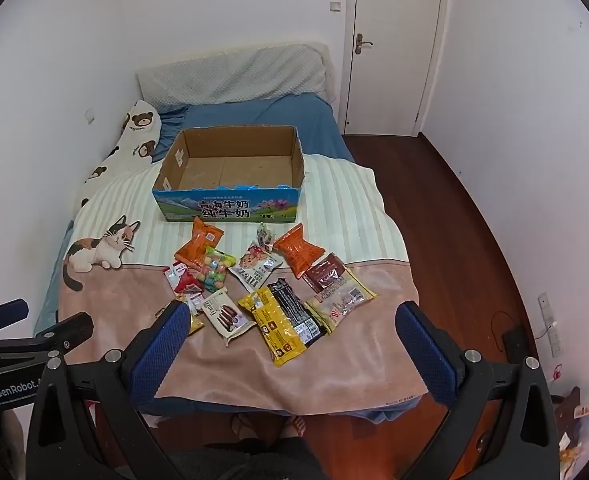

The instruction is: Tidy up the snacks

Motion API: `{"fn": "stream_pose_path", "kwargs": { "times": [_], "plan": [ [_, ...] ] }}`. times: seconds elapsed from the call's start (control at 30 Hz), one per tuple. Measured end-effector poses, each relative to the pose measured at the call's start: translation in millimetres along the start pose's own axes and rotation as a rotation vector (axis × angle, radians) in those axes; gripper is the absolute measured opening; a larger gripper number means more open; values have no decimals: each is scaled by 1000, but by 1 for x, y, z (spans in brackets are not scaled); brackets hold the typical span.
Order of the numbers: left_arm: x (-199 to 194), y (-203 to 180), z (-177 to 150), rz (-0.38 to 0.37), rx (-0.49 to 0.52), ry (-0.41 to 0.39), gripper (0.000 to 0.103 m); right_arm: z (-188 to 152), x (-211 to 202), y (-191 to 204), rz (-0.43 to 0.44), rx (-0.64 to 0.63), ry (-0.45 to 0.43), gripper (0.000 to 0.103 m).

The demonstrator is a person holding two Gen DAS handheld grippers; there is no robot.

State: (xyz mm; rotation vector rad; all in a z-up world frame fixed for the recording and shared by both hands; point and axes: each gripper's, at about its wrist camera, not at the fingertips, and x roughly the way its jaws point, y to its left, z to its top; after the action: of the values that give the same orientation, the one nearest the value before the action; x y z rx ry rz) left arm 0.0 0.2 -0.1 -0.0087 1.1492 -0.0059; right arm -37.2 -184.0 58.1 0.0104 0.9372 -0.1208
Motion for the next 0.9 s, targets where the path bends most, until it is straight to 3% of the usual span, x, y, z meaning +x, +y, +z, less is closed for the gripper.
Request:
{"fn": "stream_pose_path", "kwargs": {
  "times": [0.9],
  "plan": [
    [-2, 5, -3, 28, -1, -4, 103, 0, 5, -3, 0, -13, 13, 103]
  ]
}}
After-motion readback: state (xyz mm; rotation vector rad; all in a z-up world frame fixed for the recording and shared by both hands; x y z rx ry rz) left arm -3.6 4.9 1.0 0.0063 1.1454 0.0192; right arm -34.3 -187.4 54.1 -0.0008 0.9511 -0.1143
